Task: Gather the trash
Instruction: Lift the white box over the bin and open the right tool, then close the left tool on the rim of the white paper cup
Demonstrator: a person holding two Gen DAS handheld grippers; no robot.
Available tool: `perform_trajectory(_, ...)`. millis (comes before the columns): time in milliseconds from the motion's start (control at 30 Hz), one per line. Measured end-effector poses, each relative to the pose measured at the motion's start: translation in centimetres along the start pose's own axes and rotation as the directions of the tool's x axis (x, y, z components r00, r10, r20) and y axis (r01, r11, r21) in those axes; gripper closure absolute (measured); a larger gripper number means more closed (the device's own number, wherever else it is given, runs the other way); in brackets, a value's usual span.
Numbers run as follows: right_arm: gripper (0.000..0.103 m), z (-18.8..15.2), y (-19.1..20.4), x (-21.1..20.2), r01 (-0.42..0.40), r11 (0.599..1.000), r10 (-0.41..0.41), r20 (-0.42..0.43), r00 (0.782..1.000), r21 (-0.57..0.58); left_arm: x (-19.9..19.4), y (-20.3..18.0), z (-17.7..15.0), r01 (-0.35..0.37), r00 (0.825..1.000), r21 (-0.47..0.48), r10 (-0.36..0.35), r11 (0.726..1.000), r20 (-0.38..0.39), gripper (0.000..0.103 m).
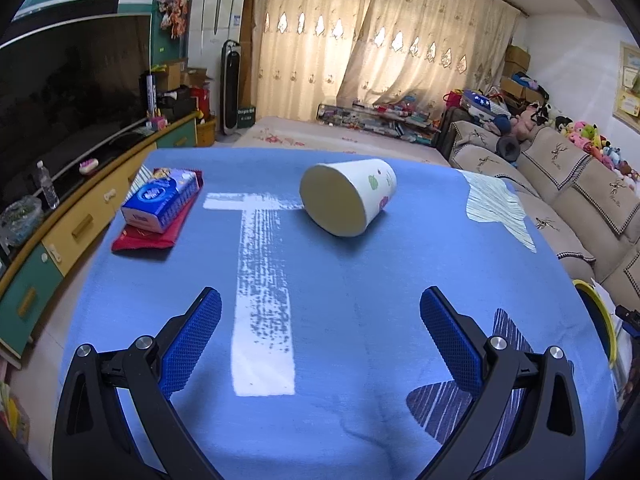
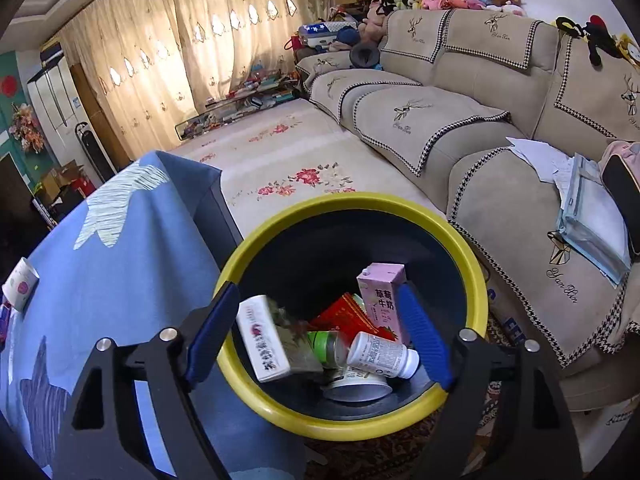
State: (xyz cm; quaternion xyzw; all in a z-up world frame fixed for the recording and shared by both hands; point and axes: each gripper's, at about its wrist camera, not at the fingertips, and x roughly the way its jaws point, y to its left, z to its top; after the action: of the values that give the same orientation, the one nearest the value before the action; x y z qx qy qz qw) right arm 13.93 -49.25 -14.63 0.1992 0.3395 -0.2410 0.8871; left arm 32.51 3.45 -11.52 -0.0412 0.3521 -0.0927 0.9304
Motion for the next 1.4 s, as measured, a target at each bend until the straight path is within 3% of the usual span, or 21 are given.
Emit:
perform_trajectory(433,0.026,0.7,-0.4,-1.6,-0.044,0.999,0.043,0.03,0.999,0.017,5.0,-3.1,4.3,0.064,0.994,0.065,-0.058,0.996,-0.091,0.007)
perform_trajectory(700,0.026,0.8,0.1,-1.2,-0.052,0.999,0.052,0.017,0.998,0.0,9.4,-3.5,6.7,0.029,0.994,0.058,-0.022,0.998,-0.11,0.015)
perform_trajectory(967,0.026,0.8,0.2,-0.8,-0.05,0.999,0.05,0.01,0.999,-0.001,12.3,-3.1,8.1,0.064,0.99,0.01,-0.063,0.998,-0.125,0.039)
perform_trajectory(1300,0.026,0.7,0.0,-0.8,-0.061,0.998,0.061,0.009,0.998,0.002,12.7,-5.4,8.6,0.057,0.993,0.067,-0.05,0.996,-0.109,0.096)
perform_trajectory(1400,0.026,0.8,-0.3,-1.1,-0.068,0.998,0.068,0.017,0.998,0.008,11.8,-6.4,8.6,0.047,0.996,0.089,-0.04,0.995,-0.085,0.1)
